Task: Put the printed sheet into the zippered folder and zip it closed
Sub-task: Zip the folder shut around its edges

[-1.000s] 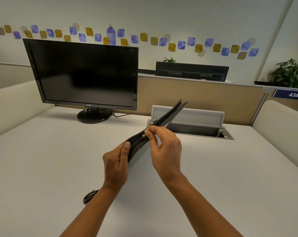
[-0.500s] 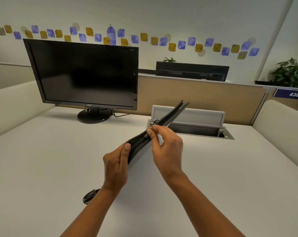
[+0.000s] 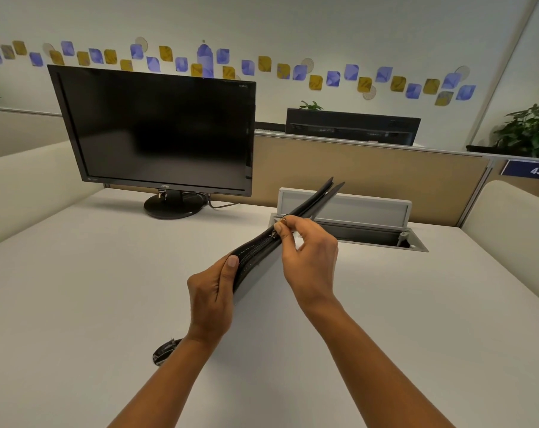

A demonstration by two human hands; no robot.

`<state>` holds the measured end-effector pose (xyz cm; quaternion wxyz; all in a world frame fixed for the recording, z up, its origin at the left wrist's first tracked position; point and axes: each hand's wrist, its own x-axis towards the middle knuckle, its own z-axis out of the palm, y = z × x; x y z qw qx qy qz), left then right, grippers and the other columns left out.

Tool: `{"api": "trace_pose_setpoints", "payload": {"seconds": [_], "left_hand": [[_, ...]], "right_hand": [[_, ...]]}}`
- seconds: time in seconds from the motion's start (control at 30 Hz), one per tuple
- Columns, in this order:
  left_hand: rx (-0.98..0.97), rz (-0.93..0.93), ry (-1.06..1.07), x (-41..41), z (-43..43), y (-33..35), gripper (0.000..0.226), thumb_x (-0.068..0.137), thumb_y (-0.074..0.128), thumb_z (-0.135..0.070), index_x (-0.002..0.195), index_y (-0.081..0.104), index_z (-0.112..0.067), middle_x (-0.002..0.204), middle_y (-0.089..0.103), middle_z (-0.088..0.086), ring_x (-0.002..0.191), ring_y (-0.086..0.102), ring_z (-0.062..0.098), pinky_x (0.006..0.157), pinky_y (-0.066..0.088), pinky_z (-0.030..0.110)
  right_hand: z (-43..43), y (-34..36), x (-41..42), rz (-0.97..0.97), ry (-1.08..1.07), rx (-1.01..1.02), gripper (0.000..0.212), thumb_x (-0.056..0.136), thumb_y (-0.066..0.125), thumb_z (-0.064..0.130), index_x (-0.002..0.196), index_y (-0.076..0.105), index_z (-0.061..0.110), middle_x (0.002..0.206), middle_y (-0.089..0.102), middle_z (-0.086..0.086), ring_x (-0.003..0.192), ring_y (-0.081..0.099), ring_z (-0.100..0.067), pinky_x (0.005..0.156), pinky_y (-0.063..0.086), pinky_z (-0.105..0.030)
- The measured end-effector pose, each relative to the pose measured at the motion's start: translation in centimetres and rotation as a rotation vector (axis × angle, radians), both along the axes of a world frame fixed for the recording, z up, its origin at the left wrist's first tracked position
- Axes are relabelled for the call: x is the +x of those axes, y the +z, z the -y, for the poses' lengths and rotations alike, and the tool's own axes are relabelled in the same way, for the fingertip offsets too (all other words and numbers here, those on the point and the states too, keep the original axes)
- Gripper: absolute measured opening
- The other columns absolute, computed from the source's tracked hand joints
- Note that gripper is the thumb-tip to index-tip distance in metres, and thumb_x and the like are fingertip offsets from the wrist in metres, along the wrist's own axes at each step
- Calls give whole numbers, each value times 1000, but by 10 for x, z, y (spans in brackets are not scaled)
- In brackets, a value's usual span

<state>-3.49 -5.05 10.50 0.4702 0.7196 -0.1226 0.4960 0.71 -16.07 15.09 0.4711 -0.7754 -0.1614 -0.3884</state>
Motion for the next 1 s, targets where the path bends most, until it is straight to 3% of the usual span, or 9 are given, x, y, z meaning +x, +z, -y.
{"api": "trace_pose_setpoints", "payload": {"seconds": [0.1, 0.17, 0.27, 0.37, 0.53, 0.63, 0.87, 0.93, 1.0], "left_hand": [[22, 0, 6, -2, 1, -1, 67, 96, 30, -35, 56, 51, 15, 39, 39, 13, 51, 42, -19, 47, 23, -7], [15, -5, 0, -3, 1, -1, 67, 96, 30, -35, 55, 51, 13, 39, 34, 2, 50, 41, -17, 47, 22, -6], [9, -3, 1, -4, 1, -1, 66, 95, 30, -34, 56, 53, 14, 40, 37, 3, 51, 41, -19, 47, 23, -7], [20, 2, 8, -3, 2, -1, 66, 95, 30, -34, 57, 53, 15, 41, 43, 18, 52, 42, -19, 47, 23, -7], [21, 2, 18, -4, 0, -2, 69, 96, 30, -36, 59, 55, 16, 42, 43, 14, 52, 38, -16, 47, 24, -7], [22, 6, 17, -4, -1, -2, 68, 96, 30, -35, 58, 55, 16, 41, 44, 18, 57, 37, -3, 47, 24, -7], [8, 18, -2, -6, -1, 1, 69, 96, 30, -38, 60, 57, 14, 57, 34, -26, 51, 41, -17, 48, 25, -6], [4, 12, -11, -6, -1, 1, 69, 96, 29, -39, 61, 58, 14, 60, 32, -29, 51, 41, -17, 48, 25, -6], [6, 3, -10, -7, -1, 1, 70, 96, 29, -39, 61, 58, 15, 49, 39, -18, 52, 39, -12, 48, 25, -7]], "right_hand": [[5, 0, 4, -15, -16, -4, 12, 83, 64, 13, 91, 69, 6, 82, 72, -8, 72, 54, -7, 71, 51, -24], [6, -1, 5, -5, -26, -25, 12, 83, 65, 13, 90, 69, 6, 81, 72, -9, 71, 54, -8, 71, 51, -27], [6, -2, 4, -1, -19, -20, 12, 82, 65, 13, 91, 69, 5, 82, 72, -9, 72, 54, -8, 73, 52, -28], [6, -2, 3, 22, -6, -36, 12, 82, 65, 10, 91, 69, 4, 82, 72, -10, 72, 55, -9, 72, 51, -25], [6, -6, -3, 82, -4, -83, 12, 78, 67, 6, 89, 69, 1, 80, 72, -12, 74, 62, -15, 77, 45, -18], [7, -7, -6, 106, -9, -120, 12, 78, 66, 6, 88, 68, 0, 79, 72, -13, 73, 66, -21, 79, 45, -19], [6, -12, -12, 136, 30, -136, 13, 78, 65, 5, 89, 68, 1, 80, 72, -12, 74, 66, -20, 79, 45, -17], [6, -13, -13, 143, 31, -129, 13, 78, 65, 5, 89, 68, 1, 80, 71, -12, 75, 66, -19, 79, 44, -15], [5, -14, -14, 144, 39, -127, 13, 78, 64, 6, 90, 68, 1, 81, 71, -12, 76, 65, -17, 79, 45, -15]]}}
